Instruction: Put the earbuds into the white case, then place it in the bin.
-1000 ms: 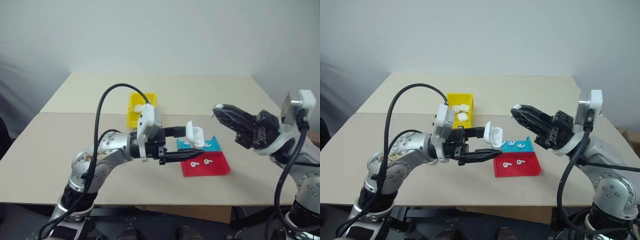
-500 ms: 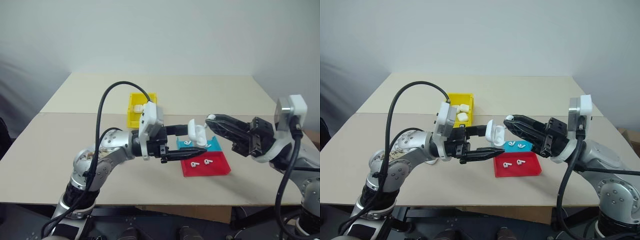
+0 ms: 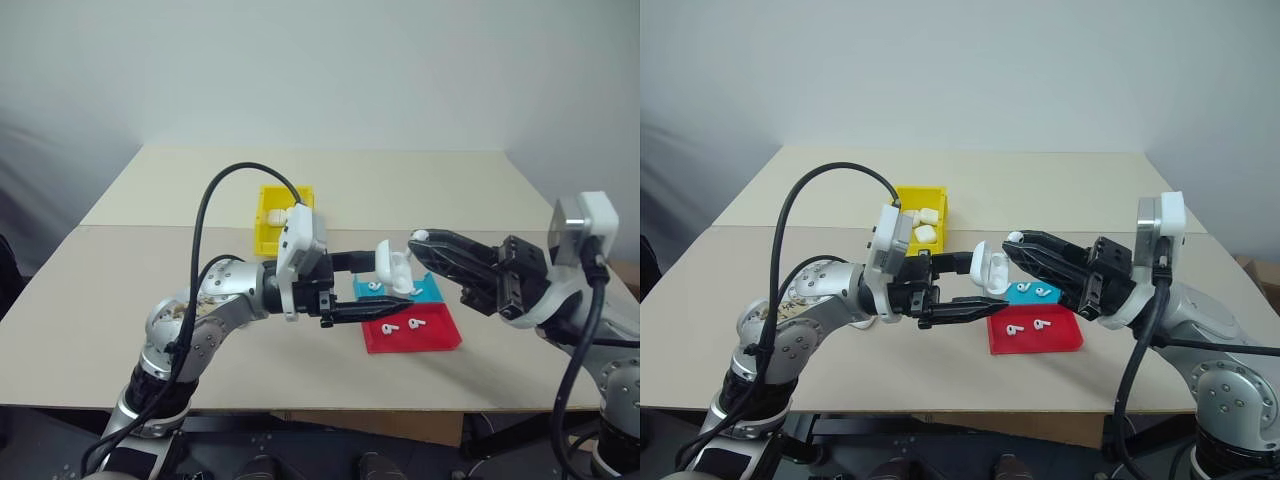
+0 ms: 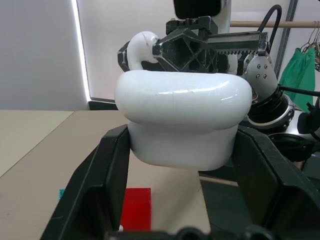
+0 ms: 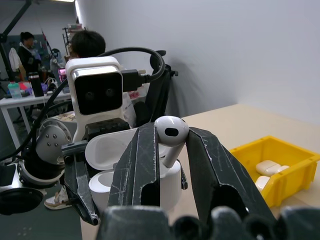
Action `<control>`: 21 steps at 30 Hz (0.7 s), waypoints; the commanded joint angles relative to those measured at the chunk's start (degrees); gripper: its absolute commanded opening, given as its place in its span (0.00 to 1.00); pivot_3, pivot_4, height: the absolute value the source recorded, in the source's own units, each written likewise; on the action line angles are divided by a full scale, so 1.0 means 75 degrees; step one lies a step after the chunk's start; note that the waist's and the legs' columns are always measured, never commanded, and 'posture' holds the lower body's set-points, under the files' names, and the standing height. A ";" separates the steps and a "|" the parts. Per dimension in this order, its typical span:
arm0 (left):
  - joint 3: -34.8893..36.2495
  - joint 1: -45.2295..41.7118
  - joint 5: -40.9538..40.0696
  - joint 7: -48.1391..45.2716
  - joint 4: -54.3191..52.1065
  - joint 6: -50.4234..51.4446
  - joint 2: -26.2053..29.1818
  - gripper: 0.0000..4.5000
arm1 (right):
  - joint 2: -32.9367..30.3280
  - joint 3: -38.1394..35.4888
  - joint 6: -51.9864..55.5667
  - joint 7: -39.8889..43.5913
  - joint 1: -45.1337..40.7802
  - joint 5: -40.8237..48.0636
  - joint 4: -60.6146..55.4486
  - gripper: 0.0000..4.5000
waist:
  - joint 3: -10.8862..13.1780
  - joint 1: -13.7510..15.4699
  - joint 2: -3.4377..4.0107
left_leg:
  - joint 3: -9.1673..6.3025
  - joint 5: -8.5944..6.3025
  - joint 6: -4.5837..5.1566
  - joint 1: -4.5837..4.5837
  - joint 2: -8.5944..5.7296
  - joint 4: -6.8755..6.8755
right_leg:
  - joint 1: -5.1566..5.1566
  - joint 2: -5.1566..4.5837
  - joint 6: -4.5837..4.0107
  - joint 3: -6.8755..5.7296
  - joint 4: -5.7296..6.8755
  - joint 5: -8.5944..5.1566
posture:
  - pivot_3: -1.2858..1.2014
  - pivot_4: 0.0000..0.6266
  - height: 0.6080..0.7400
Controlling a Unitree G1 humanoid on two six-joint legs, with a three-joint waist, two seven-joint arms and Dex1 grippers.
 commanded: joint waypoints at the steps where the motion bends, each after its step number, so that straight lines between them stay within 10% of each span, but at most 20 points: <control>1: 0.0078 -0.0112 -0.0030 -0.0026 -0.0175 -0.0094 -0.0006 0.61 | -0.0225 0.0130 -0.0225 0.0006 -0.0080 -0.0107 -0.0178 0.14 | 0.0000 -0.0002 0.0000 | 0.0000 0.0000 0.0000 0.0000 0.0000 0.0000 | 0.0000 0.0000 0.0000 0.0000 0.0000 0.0000 | 0.52 0.24 1.00; 14: 0.0078 -0.0070 0.0048 0.0004 -0.0194 -0.0153 -0.0046 0.61 | -0.0748 0.0524 -0.0393 0.0203 -0.0069 -0.0502 -0.0057 0.14 | 0.0000 0.0005 -0.0001 | 0.0000 0.0000 0.0000 -0.0001 0.0000 0.0000 | 0.0000 -0.0001 0.0000 0.0000 -0.0003 -0.0001 | 0.52 0.24 1.00; 21: 0.0109 -0.0048 0.0136 0.0034 -0.0147 -0.0175 -0.0071 0.61 | -0.0889 0.0476 -0.0514 0.0403 -0.0075 -0.0434 -0.0061 0.74 | 0.0000 0.0005 -0.0001 | 0.0000 0.0000 0.0000 -0.0001 0.0000 0.0000 | -0.0001 -0.0001 0.0000 0.0000 -0.0003 -0.0001 | 0.52 0.24 1.00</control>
